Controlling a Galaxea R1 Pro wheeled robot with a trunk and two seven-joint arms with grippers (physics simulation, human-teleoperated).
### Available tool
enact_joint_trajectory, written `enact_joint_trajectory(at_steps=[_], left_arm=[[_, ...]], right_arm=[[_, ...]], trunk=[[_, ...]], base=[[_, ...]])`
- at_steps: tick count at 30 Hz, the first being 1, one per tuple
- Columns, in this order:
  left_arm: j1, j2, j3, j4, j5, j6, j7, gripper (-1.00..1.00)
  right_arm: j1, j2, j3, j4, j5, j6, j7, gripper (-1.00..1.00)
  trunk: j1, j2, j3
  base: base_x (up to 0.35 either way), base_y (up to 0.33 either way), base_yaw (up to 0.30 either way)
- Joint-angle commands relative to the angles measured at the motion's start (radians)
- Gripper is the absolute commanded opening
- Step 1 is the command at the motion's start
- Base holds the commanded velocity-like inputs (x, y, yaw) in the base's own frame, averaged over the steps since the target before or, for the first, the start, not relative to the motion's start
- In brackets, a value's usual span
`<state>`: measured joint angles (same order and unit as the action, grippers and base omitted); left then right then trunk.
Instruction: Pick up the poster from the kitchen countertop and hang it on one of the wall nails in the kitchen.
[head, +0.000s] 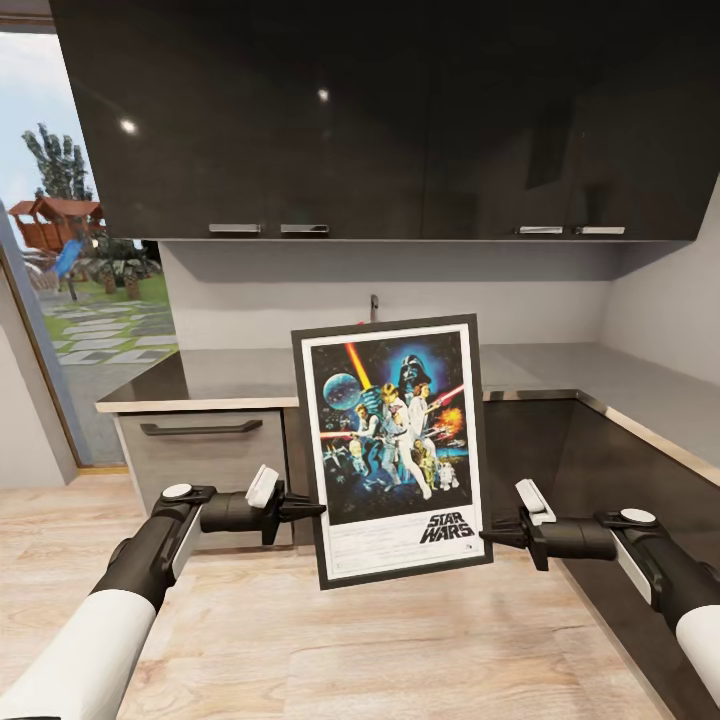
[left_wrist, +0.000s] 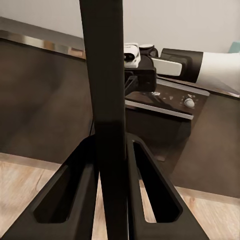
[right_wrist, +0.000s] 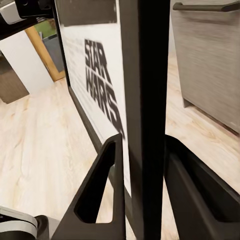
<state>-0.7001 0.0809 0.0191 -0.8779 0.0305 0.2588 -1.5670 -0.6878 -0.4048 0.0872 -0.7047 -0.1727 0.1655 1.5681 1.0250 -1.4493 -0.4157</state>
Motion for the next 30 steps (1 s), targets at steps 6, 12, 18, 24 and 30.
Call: enact_joint_trajectory(at_steps=[6,12,18,24,30], left_arm=[[-0.001,0.0,0.001,0.0,-0.003,0.014,-0.004,-1.0],[-0.001,0.0,0.003,0.0,-0.003,0.014,-0.004,1.0],[-0.001,0.0,0.004,0.0,-0.003,0.014,-0.004,1.0],[-0.001,0.002,0.016,0.002,-0.003,0.014,-0.004,1.0],[-0.001,0.02,0.021,0.033,-0.007,0.008,-0.004,1.0]], right_arm=[[-0.001,-0.002,0.006,0.001,-0.009,0.017,0.003,-1.0],[-0.001,-0.002,0.006,0.001,-0.009,0.017,0.003,-1.0],[-0.001,-0.002,0.006,0.001,-0.009,0.017,0.003,-1.0],[-0.001,-0.002,0.005,-0.001,-0.01,0.017,0.003,-1.0],[-0.001,-0.002,0.003,-0.001,-0.01,0.017,0.003,-1.0]], trunk=[[0.0,-0.001,-0.001],[0.0,-0.001,-0.001],[0.0,-0.001,-0.001],[0.0,-0.001,-0.001],[0.0,-0.001,-0.001]], base=[[0.0,0.0,0.0],[0.0,0.0,0.0],[0.0,0.0,0.0],[0.0,0.0,0.0],[0.0,0.0,0.0]])
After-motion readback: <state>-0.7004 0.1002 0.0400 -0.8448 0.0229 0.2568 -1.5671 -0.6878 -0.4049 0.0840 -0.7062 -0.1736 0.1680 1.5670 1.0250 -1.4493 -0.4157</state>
